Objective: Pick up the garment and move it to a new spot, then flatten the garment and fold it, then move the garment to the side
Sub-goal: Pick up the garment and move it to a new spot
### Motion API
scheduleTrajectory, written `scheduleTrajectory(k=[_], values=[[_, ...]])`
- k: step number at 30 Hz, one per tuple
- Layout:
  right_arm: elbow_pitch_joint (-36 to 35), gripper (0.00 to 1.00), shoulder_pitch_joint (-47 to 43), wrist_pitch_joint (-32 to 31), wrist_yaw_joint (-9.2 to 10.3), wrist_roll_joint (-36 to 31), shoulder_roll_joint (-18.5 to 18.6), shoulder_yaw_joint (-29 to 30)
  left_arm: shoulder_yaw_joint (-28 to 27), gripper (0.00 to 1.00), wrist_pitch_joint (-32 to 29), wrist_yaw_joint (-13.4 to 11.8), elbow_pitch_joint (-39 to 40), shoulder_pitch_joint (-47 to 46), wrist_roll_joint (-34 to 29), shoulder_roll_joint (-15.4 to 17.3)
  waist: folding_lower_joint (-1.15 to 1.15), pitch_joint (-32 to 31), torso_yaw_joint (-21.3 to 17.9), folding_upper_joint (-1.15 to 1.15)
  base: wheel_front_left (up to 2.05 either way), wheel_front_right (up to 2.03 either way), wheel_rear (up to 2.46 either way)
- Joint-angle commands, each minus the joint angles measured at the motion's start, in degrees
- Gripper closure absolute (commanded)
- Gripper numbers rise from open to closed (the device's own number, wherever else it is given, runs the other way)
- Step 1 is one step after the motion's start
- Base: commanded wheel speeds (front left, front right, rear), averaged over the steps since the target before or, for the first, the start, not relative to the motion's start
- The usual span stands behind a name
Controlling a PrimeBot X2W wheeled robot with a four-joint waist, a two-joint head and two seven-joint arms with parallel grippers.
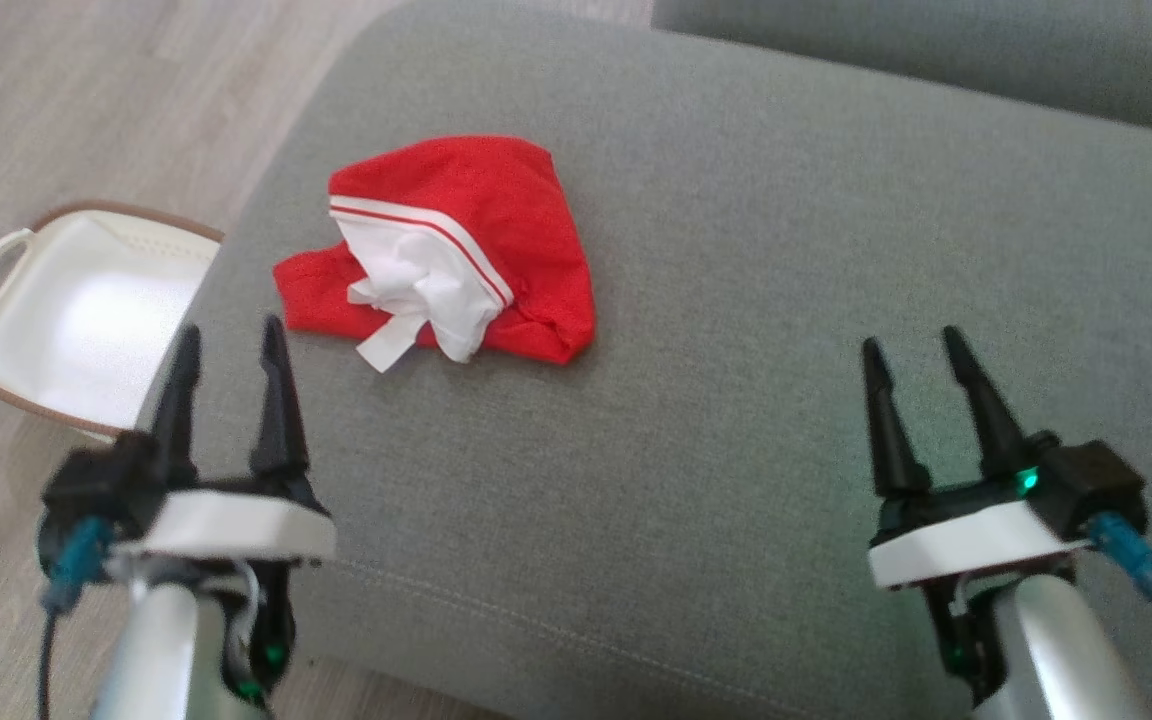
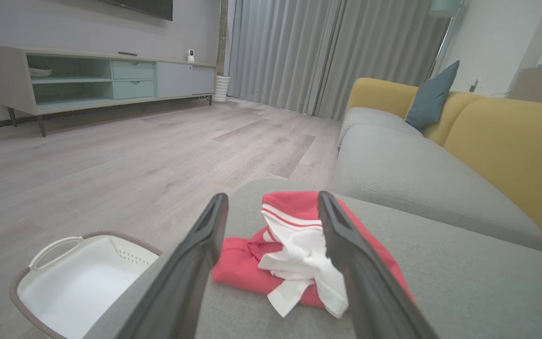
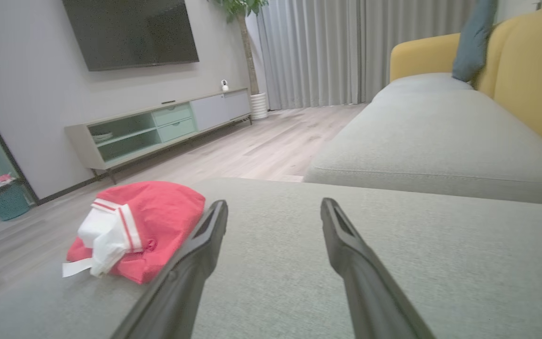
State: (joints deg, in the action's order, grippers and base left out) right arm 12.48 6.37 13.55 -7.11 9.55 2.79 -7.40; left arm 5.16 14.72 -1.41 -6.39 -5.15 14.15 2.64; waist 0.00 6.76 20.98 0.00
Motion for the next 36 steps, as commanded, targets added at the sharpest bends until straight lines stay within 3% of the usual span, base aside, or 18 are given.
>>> scheduleTrajectory(k=[1,5,7,18,28,36], values=[[-2.63,0.00,2.28,-0.15,-0.37,-0.74,0.09,-0.17,-3.04,0.00,0.28,0.49,1.01,-4.35,-0.80,0.60,0.00,1.94,-0.92,0.00,0.00,0.00,0.00],[-5.11,0.00,3.67,-1.45,-0.37,-2.55,0.09,3.07,-4.97,0.00,0.28,2.16,-3.85,-9.09,-1.83,2.88,0.00,5.34,-1.86,0.00,0.00,0.00,0.00],[-7.57,0.00,4.69,-2.66,-0.37,-4.19,0.09,5.34,-5.28,0.00,-1.06,3.42,-9.88,-13.88,-2.06,5.43,0.00,7.93,-2.58,0.00,0.00,0.00,0.00],[-15.45,0.00,7.34,-6.39,-0.37,-7.52,0.09,10.77,-1.92,0.00,-16.27,8.40,-31.74,-31.44,1.27,13.57,0.00,15.56,-4.99,0.00,0.00,0.00,0.00],[-18.59,0.00,8.36,-8.00,-0.37,-8.42,0.09,10.25,4.97,0.00,-14.71,8.88,-42.20,-42.02,6.67,15.06,0.00,19.93,-7.40,0.00,0.00,0.00,0.00],[-19.11,0.00,8.47,-7.98,-0.37,-8.45,0.09,10.09,9.97,0.00,-14.07,8.89,-47.65,-45.11,11.21,15.45,0.00,21.03,-9.03,0.00,0.00,0.00,0.00]])
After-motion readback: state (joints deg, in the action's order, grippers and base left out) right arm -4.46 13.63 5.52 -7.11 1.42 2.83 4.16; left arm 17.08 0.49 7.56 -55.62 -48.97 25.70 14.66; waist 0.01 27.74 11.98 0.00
